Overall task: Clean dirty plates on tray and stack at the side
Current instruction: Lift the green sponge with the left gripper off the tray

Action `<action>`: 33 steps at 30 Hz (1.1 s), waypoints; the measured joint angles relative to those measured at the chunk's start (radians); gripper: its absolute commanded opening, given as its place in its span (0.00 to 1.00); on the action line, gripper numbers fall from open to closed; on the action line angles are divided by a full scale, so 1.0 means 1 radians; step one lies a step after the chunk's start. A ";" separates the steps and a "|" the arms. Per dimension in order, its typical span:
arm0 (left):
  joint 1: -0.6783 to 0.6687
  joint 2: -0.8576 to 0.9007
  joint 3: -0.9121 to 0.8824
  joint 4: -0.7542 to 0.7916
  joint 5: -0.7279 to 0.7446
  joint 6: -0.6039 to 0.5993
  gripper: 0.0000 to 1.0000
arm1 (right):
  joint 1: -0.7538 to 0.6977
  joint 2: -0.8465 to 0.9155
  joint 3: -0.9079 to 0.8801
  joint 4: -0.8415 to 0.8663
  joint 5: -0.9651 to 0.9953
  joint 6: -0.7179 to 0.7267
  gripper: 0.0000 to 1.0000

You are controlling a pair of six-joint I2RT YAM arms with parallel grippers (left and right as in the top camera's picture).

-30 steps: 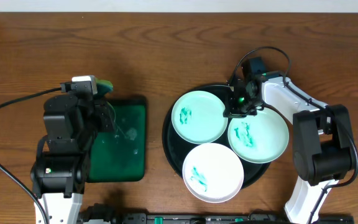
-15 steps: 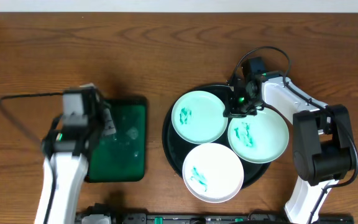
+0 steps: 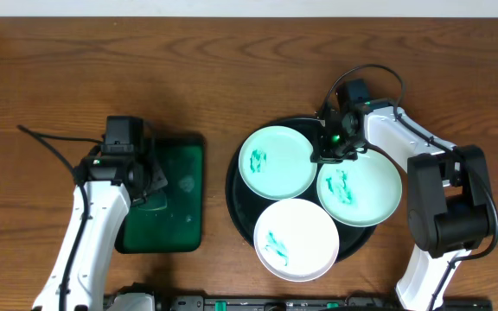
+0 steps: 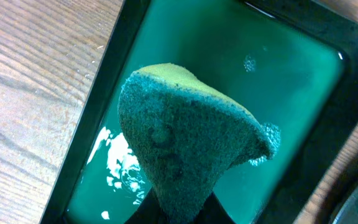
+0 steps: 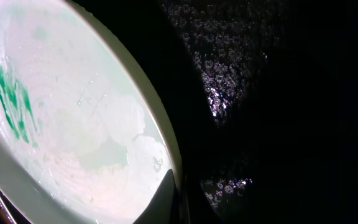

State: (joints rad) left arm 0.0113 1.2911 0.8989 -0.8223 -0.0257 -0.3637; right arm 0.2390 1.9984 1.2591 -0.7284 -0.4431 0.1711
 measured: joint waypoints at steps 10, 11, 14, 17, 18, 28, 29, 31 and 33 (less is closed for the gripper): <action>-0.020 -0.133 0.000 0.130 0.016 0.093 0.07 | 0.000 0.000 0.000 0.000 0.000 0.000 0.01; -0.031 -0.159 0.000 0.159 0.016 0.114 0.07 | 0.000 0.000 0.000 0.000 0.000 0.000 0.01; -0.084 -0.275 0.000 0.276 0.019 0.185 0.07 | 0.000 0.000 0.000 0.001 0.000 0.000 0.01; -0.130 -0.386 0.000 0.365 0.019 0.234 0.07 | 0.000 0.000 0.000 0.001 0.000 0.000 0.01; -0.138 -0.418 0.000 0.378 0.018 0.246 0.07 | 0.000 0.000 0.000 0.001 0.000 0.000 0.01; -0.145 -0.461 0.000 0.346 -0.040 0.309 0.07 | 0.000 0.000 0.000 0.001 0.001 0.000 0.01; -0.145 -0.459 0.000 0.346 -0.042 0.312 0.07 | 0.000 0.000 0.000 0.001 0.001 0.000 0.01; -0.145 -0.457 0.000 0.346 -0.043 0.313 0.07 | 0.000 0.000 0.000 0.001 0.001 0.000 0.01; -0.145 -0.455 0.000 0.338 -0.045 0.312 0.08 | 0.000 0.000 0.000 0.001 0.000 0.000 0.01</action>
State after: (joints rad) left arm -0.1337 0.8360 0.8993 -0.4847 -0.0711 -0.0521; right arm 0.2390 1.9984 1.2591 -0.7277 -0.4427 0.1711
